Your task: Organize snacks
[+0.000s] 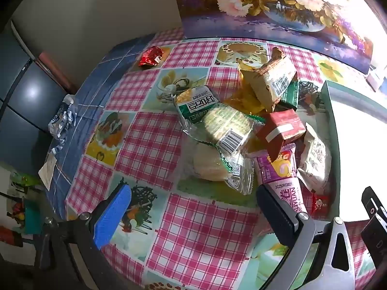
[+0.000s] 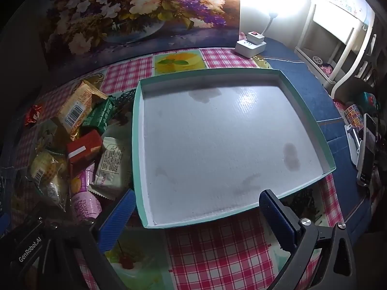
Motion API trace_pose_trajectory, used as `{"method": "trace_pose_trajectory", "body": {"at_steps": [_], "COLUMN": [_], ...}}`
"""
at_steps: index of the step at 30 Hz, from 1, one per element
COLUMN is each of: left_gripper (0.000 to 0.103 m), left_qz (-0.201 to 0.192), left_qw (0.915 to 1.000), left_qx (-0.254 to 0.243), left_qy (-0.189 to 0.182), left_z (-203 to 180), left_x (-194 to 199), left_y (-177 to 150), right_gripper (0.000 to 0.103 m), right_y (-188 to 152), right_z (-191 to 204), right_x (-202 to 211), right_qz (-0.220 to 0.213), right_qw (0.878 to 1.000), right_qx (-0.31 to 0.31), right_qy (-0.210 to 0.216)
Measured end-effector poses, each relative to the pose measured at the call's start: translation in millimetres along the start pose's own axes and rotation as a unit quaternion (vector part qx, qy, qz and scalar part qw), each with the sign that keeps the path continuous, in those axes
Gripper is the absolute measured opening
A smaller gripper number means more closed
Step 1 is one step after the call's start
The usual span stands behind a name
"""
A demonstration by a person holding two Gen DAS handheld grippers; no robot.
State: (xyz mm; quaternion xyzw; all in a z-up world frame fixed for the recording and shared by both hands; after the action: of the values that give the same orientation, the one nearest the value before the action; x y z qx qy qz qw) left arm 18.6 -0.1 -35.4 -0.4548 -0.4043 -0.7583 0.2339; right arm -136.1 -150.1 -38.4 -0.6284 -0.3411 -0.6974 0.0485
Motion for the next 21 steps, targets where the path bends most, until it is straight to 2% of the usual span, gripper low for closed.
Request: {"method": "trace_pose_trajectory", "body": {"at_steps": [7,9,10,21], "left_gripper": [0.103,0.103,0.103,0.103], "left_qz": [-0.01,-0.015,-0.017,-0.018], "left_qw": [0.9999,0.9998,0.9997,0.9997], "left_qx": [0.006,0.013,0.015,0.017], "left_qy": [0.007,-0.002,-0.002,-0.007], "left_z": [-6.3,-0.5,-0.9,3.4], "left_x": [5.7,5.6,6.6,8.2], "left_y": [4.6,2.6,2.5,3.8], "right_gripper": [0.103,0.103,0.103,0.103], "right_y": [4.7,8.3,12.5,12.0], "right_z": [0.0,1.6,1.2,4.0], "right_x": [7.6,9.5,9.2,15.3], "right_qz": [-0.012,-0.013,-0.021,-0.027], "right_qw": [1.0,1.0,1.0,0.999], "right_qx": [-0.004,-0.004,-0.001,0.0], "right_qy": [0.0,0.001,0.015,0.021]}}
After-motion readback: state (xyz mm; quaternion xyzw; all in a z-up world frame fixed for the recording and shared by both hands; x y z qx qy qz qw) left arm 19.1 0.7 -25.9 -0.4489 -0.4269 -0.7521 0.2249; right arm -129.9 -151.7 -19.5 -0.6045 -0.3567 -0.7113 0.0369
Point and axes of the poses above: each gripper's, at about its wrist camera, not at the fingertips, and x roughly against the way its jaws point, z to its left, y to its top, the point moved 4 cm from there along -x, roughly the way its jaws point, and after that the axes turned 1 degree about -z, right-handed, at the moved point
